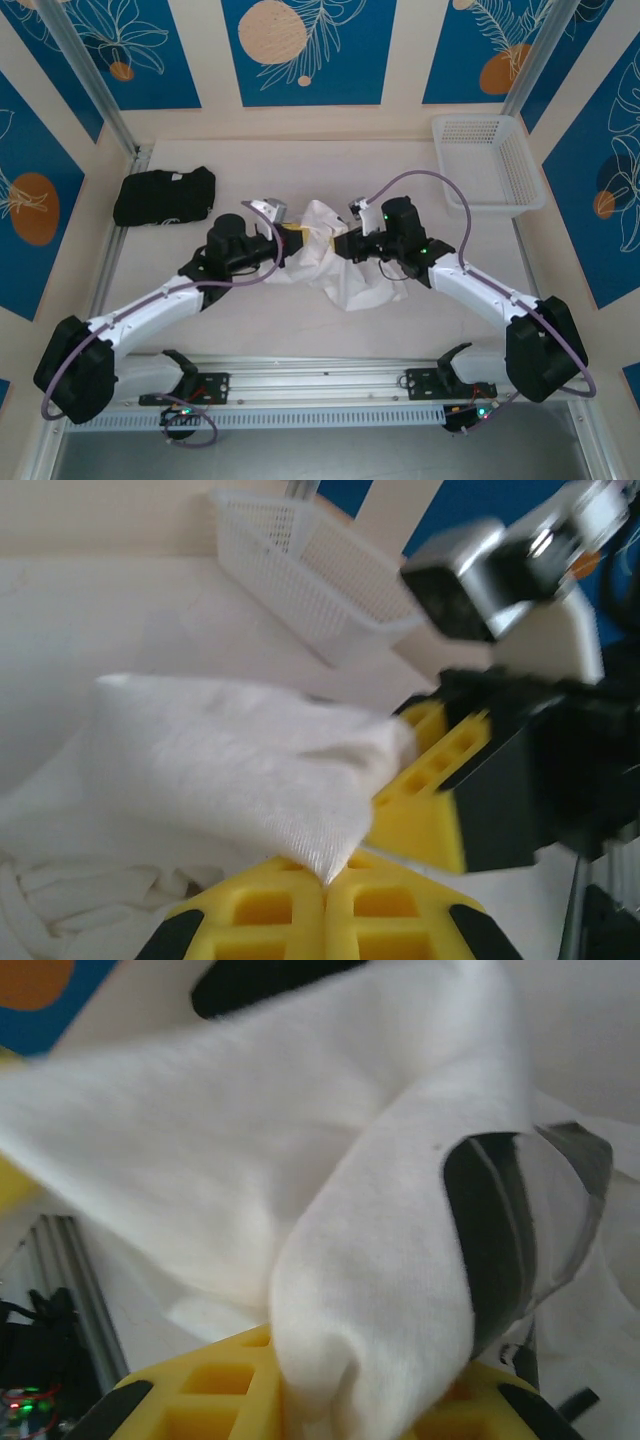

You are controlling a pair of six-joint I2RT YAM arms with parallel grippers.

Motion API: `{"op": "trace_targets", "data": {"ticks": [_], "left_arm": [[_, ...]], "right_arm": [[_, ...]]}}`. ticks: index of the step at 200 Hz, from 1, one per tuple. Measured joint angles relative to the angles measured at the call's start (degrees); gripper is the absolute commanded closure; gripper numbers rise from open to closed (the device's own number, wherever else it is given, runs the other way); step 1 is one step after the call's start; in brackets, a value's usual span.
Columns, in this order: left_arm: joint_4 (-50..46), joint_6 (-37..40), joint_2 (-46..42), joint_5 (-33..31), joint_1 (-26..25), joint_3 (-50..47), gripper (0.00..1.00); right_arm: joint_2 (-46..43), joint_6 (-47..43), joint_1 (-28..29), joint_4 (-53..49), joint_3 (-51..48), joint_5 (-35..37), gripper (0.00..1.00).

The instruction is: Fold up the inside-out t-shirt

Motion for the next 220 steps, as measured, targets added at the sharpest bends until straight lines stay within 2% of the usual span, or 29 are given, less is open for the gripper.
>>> {"op": "trace_targets", "data": {"ticks": [62,95,115,135,156,177,200,220], "left_arm": [[-0.02,-3.74,-6.12,0.76,4.94,-2.08,1.0],[-0.02,-4.2,-6.69,2.08,5.09,-2.27,1.0],[-0.02,-4.61,-6.71,2.64,5.14,-2.27,1.0],[-0.02,-5.07,-6.75,3.3,5.14,-2.27,1.0],[-0.02,-5.25,-6.75,3.56,5.14,-2.27,1.0],[-0.02,-5.25,-6.75,3.72,5.14,-2.27,1.0],[-0.02,-5.27,-6.75,3.89,5.14,-2.27,1.0],[-0.02,-5.4,-6.75,3.93,5.14,-2.27,1.0]], "right_arm": [[-1.33,-1.05,-0.55,-7.91,-0.02,12.22,0.82],[-4.59,-2.03,0.31,-11.34,-0.02,17.62,0.67],[-6.23,-3.89,2.49,-13.92,-0.02,23.08,0.59],[-8.7,-5.75,3.98,-15.82,-0.02,27.56,0.55],[-12.37,-8.76,5.97,-15.52,-0.04,30.58,0.54],[-14.69,-12.7,11.39,-12.76,-0.13,32.13,0.54],[-13.6,-16.96,16.65,-9.53,-0.13,32.52,0.54],[-10.45,-19.91,18.36,-7.34,-0.02,33.03,0.54]]}}
